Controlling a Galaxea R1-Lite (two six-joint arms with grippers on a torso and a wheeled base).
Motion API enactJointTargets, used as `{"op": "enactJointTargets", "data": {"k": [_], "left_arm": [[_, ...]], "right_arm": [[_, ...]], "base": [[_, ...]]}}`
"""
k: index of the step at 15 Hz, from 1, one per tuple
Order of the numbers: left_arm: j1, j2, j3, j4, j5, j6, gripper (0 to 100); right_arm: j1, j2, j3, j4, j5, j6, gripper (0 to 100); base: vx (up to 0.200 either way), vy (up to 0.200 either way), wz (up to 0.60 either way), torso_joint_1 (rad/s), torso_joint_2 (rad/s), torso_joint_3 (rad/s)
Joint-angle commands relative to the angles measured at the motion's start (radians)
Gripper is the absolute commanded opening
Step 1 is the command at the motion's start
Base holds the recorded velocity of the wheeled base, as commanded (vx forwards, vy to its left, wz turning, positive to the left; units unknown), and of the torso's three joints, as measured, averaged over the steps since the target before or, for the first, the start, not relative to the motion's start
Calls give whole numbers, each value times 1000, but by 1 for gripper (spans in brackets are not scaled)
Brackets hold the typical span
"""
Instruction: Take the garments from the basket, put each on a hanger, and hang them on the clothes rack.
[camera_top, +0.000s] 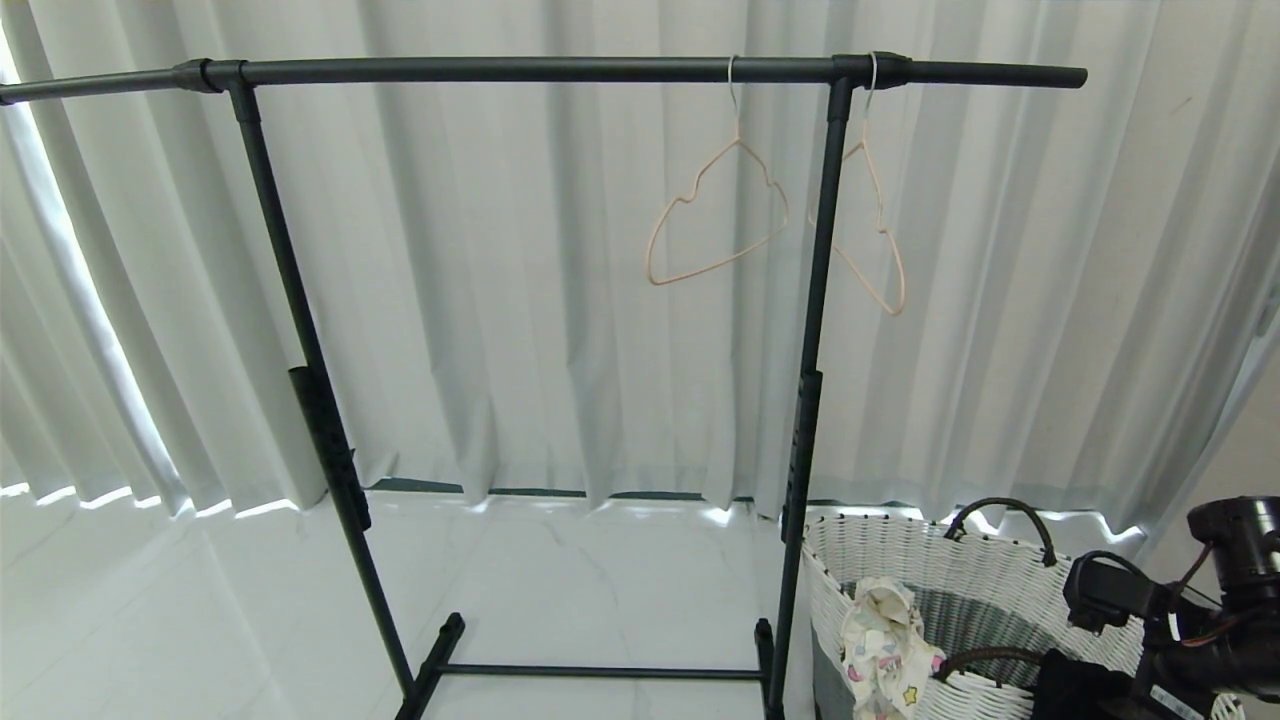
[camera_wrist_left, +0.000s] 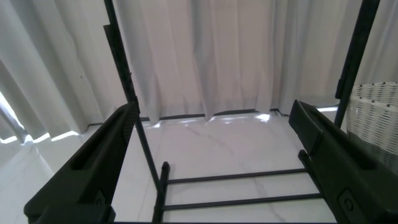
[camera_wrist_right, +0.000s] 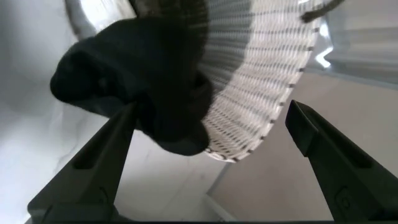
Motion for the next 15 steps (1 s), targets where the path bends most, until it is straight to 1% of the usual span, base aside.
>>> {"op": "enactJointTargets", "data": {"k": [1, 3, 6, 9, 10, 12, 15], "left_arm": [[0, 1, 0, 0, 0, 0, 100], [0, 1, 0, 0, 0, 0, 100], [0, 1, 0, 0, 0, 2, 100], [-1, 1, 0, 0, 0, 2, 100], [-1, 1, 0, 0, 0, 2, 100], [0, 1, 0, 0, 0, 2, 100], [0, 1, 0, 0, 0, 2, 100]], "right_arm": [[-12, 74, -5, -25, -3, 0, 100], [-42, 132, -7, -123, -19, 0, 100], [-55, 187, -7, -217, -12, 0, 100], [-55, 189, -7, -237, -9, 1, 100], [-55, 186, -7, -237, -9, 1, 0], [-53, 158, -4, -237, -8, 1, 0], [-53, 57, 21, -232, -6, 0, 0]], "base": [[0, 0, 0, 0, 0, 0], [0, 0, 0, 0, 0, 0], [0, 0, 0, 0, 0, 0], [0, 0, 0, 0, 0, 0], [0, 0, 0, 0, 0, 0], [0, 0, 0, 0, 0, 0], [0, 0, 0, 0, 0, 0]]}}
